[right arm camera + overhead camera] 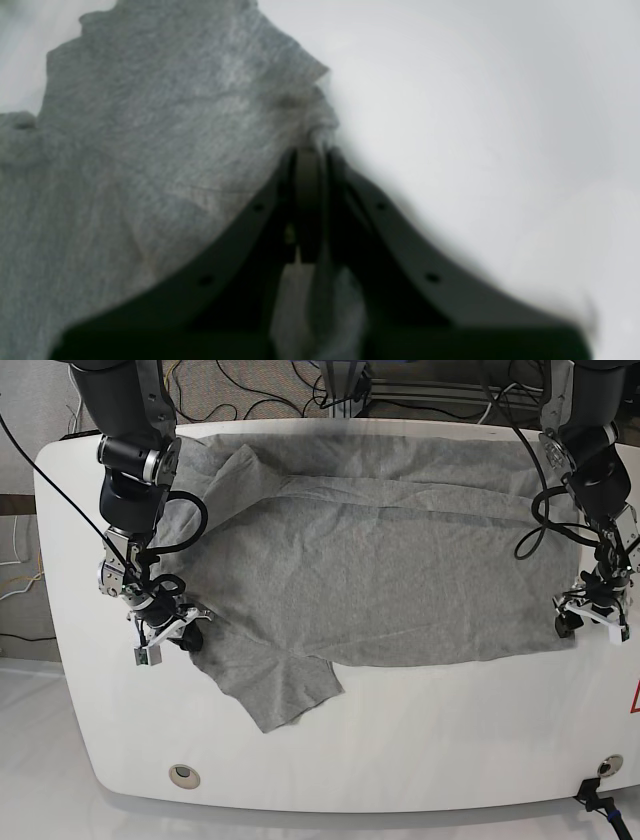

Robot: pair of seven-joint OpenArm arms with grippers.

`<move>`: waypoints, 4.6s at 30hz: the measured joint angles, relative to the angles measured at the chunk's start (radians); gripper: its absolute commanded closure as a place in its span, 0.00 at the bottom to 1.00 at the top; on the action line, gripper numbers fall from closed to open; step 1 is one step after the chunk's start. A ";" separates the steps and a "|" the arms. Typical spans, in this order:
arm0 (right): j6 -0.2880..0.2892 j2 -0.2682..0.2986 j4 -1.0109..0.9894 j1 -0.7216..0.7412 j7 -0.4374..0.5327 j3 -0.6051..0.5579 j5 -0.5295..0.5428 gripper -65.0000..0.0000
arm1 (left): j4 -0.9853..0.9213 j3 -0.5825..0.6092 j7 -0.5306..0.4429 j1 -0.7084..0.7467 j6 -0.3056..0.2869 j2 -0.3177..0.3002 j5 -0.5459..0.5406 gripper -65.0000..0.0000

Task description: Fold the T-shirt properly

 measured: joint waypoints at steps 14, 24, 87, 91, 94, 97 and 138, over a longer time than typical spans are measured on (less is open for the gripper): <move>0.003 0.002 0.001 -0.004 0.000 0.000 0.002 1.00 | 0.006 -0.001 -0.018 -0.011 -0.021 0.061 -0.008 0.26; 0.008 0.003 0.060 -0.046 0.000 0.000 0.003 1.00 | 0.007 -0.001 -0.012 0.008 -0.071 0.061 -0.080 0.31; 0.051 0.027 1.405 -0.679 -0.705 0.075 -0.006 1.00 | 1.064 -0.001 0.262 0.774 -0.169 0.053 -0.476 1.00; 0.052 0.029 1.407 -0.681 -0.784 0.139 -0.001 1.00 | 1.064 -0.065 0.264 0.815 -0.181 0.059 -0.481 1.00; 0.059 0.044 1.407 -0.690 -0.823 0.161 0.023 1.00 | 1.065 -0.100 0.263 0.828 -0.203 0.060 -0.494 1.00; 0.059 0.052 1.420 -0.751 -0.823 0.167 0.026 1.00 | 1.067 -0.138 0.299 0.831 -0.212 0.061 -0.499 1.00; 0.050 -0.019 1.451 -0.886 -0.785 0.172 0.003 0.49 | 1.141 -0.266 0.373 0.711 -0.184 0.130 -0.107 0.41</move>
